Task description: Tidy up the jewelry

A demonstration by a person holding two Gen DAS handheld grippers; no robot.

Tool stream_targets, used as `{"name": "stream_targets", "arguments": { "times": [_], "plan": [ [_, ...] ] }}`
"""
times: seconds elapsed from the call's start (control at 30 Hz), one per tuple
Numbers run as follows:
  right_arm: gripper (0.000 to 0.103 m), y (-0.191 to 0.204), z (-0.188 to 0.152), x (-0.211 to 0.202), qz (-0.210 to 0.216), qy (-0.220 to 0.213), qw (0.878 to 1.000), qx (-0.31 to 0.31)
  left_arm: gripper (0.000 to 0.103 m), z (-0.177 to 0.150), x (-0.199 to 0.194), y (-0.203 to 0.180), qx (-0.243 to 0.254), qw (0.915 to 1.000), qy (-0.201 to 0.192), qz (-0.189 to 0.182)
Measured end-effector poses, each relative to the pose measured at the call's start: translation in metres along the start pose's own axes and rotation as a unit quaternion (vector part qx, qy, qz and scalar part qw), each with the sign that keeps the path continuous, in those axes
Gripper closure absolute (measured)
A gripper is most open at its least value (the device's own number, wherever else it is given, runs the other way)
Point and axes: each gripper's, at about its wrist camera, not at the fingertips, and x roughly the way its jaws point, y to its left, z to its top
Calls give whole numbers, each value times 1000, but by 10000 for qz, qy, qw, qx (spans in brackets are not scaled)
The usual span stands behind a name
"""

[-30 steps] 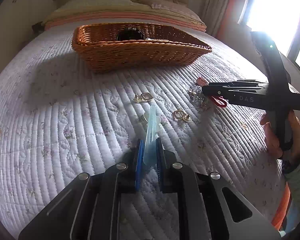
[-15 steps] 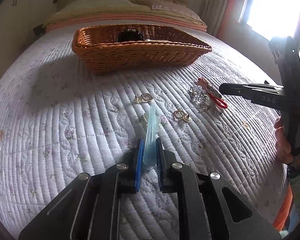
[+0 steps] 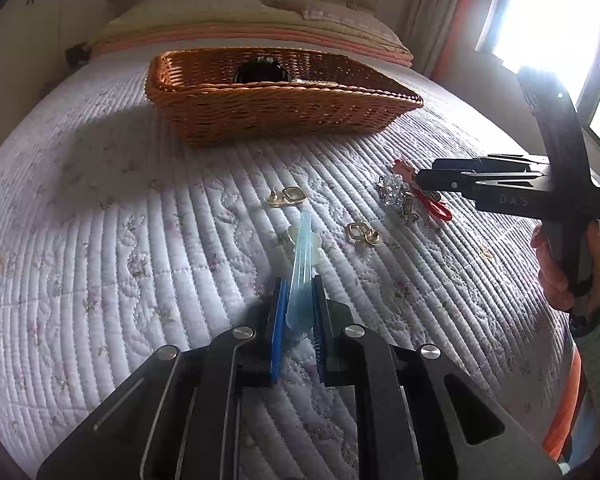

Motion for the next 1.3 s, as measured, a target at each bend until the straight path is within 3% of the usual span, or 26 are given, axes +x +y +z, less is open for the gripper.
{"name": "stream_targets", "arguments": {
  "times": [0.2, 0.33, 0.87, 1.13, 1.3],
  "plan": [
    [75, 24, 8, 20, -320, 188, 9980, -505, 92, 1, -1, 3, -61, 10000, 10, -73],
    [82, 25, 12, 26, -276, 297, 9976, -570, 92, 1, -2, 4, -73, 9999, 8, -92],
    [82, -5, -19, -48, 171, -470, 9985, 216, 93, 2, -4, -9, 119, 9997, -76, 182],
    [82, -4, -6, -84, 354, -909, 9946, 348, 93, 28, -45, -22, 184, 9970, -698, 285],
    [82, -6, 39, -94, 438, -1281, 9901, 363, 93, 86, -61, -26, 275, 9916, -1198, 413]
  ]
}}
